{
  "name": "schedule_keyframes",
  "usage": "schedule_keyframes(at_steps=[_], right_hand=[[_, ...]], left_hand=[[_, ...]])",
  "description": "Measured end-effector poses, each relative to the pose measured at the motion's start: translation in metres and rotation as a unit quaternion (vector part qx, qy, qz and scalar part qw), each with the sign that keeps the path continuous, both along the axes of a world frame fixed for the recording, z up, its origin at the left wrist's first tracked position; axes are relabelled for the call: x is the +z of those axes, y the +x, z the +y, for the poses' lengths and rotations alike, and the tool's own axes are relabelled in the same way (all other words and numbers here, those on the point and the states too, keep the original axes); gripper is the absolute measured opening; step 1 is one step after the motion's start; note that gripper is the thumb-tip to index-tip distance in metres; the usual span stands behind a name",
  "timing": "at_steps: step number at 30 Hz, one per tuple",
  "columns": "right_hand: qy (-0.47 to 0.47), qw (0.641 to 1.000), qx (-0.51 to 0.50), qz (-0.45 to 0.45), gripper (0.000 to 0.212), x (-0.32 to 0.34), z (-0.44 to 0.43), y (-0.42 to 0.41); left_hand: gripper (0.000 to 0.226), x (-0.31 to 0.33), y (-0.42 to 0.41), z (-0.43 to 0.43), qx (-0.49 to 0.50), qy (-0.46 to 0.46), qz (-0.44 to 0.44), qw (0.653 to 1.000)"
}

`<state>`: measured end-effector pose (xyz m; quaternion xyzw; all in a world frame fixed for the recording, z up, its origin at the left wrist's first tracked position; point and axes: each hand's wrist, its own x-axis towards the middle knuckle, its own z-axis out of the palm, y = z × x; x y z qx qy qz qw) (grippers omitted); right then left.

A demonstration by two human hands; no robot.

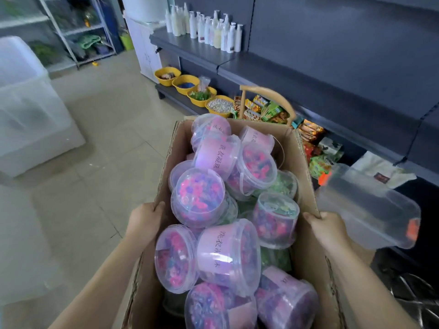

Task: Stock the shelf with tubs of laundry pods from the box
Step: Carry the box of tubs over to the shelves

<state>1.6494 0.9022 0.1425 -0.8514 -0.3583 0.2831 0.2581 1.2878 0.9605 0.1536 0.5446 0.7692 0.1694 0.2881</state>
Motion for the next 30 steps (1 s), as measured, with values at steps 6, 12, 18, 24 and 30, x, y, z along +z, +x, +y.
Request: schedule_keyframes(at_steps=[6,12,18,24,30], right_hand=[[0.001,0.999,0.036,0.000,0.045,-0.001,0.115,0.019],[-0.025,0.997,0.064,-0.024,0.047,-0.034,0.243,0.031],[-0.043,0.994,0.094,-0.044,0.044,-0.059,0.358,0.044],[-0.036,0.995,0.093,-0.027,0.041,-0.067,0.439,0.054],[-0.044,0.989,0.135,-0.043,0.043,-0.084,0.517,0.076]], left_hand=[[0.044,-0.008,0.013,0.090,0.033,0.002,0.003,0.999],[0.048,-0.039,0.025,0.209,0.044,-0.013,-0.023,0.999],[0.047,-0.072,0.037,0.316,0.073,-0.057,-0.029,0.995],[0.046,-0.085,0.051,0.370,0.104,-0.080,-0.042,0.990],[0.046,-0.098,0.074,0.412,0.149,-0.087,-0.049,0.984]])
